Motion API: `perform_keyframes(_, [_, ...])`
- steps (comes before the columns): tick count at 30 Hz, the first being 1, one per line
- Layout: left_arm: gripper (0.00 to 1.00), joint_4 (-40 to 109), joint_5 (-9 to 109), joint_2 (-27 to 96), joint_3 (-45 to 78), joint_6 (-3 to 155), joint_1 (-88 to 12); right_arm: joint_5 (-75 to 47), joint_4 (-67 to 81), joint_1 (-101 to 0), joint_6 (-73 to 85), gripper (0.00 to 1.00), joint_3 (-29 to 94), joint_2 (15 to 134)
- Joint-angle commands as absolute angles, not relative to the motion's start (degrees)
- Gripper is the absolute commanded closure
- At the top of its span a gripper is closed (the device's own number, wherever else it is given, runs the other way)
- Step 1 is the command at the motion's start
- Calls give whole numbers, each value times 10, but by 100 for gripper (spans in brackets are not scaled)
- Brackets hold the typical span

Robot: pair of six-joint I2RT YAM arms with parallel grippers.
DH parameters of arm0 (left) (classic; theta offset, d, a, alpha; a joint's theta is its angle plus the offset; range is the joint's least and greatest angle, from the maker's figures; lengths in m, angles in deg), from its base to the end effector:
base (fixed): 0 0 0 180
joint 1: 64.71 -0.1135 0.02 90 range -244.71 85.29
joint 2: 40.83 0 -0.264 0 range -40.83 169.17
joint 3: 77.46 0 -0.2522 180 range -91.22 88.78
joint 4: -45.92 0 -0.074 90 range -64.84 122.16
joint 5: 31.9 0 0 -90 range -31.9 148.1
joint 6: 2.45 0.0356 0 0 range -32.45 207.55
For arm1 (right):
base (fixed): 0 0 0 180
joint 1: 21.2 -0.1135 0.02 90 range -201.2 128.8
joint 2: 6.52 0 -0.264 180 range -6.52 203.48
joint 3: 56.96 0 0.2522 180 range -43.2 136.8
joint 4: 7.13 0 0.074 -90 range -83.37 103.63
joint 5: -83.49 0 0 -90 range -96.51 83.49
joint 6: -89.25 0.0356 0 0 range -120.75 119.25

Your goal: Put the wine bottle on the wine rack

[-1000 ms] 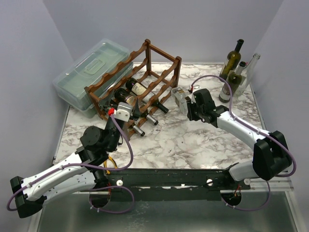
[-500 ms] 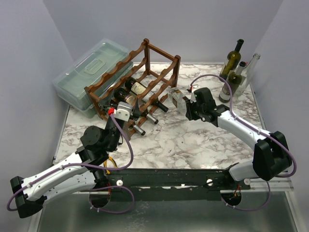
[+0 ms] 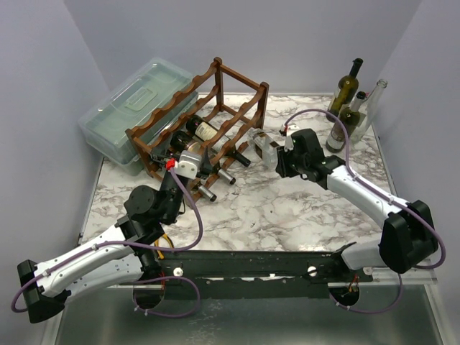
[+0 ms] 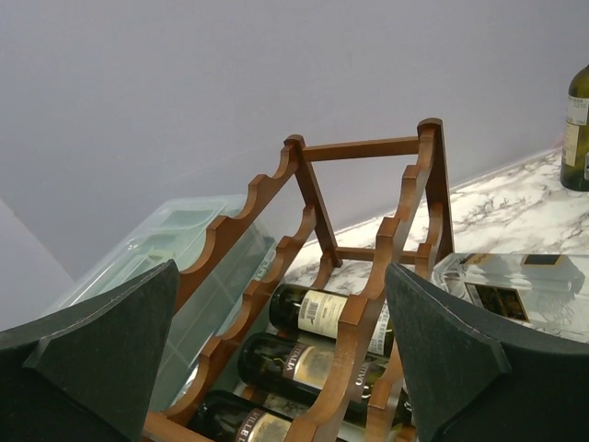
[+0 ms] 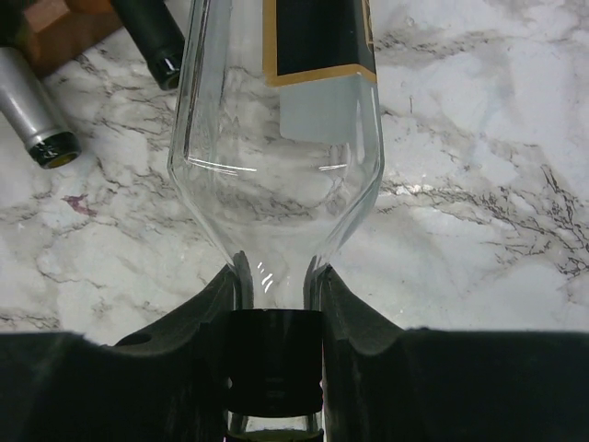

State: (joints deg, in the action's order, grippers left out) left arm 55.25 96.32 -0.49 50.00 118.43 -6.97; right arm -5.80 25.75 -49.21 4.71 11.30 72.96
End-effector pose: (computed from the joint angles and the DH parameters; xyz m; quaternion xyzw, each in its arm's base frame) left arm 0.1041 -0.1237 0.3751 0.1777 0.5695 -0.0023 0.8026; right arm 0.2632 0.1395 0.2477 -0.1777 0.9035 0.1068 0.3750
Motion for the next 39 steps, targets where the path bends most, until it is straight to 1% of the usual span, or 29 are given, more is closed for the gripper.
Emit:
perform_keyframes(1, [6,566,972,-2,492,1176,-72,-95,141,-496,34,100,164,680])
perform_keyframes(6, [6,566,973,1,493,1175,-73,-101,117,-496,24,100,150,687])
perform_keyframes(13, [6,566,972,6,494,1174,-73,-102,-25,-496,-1,99,99,726])
perform_keyframes(18, [6,566,970,8,494,1171,-73,-103,-160,-486,-28,100,60,790])
perform_keyframes(23, [6,566,971,8,495,1172,-73,-159,-261,-458,-9,99,55,876])
perform_keyframes(26, [6,566,973,10,496,1174,-72,-196,-288,-446,-28,99,70,918])
perform_keyframes(28, [6,566,970,12,495,1173,-73,-235,-273,-440,-70,99,97,953])
perform_keyframes(32, [6,566,968,13,497,1173,-73,-241,-221,-439,-136,99,152,1014])
perform_keyframes(33, [6,566,968,14,497,1173,-72,-240,-216,-437,-143,98,160,1022])
perform_keyframes(34, [6,566,969,15,498,1175,-72,-236,-204,-436,-148,93,171,1030])
perform_keyframes(36, [6,567,972,19,498,1178,-73,-228,-166,-435,-159,72,194,1041])
perform_keyframes(38, [6,568,972,23,498,1179,-73,-223,-140,-436,-169,63,205,1044])
perform_keyframes(39, [6,568,971,24,498,1179,-73,-217,-130,-436,-172,61,206,1042])
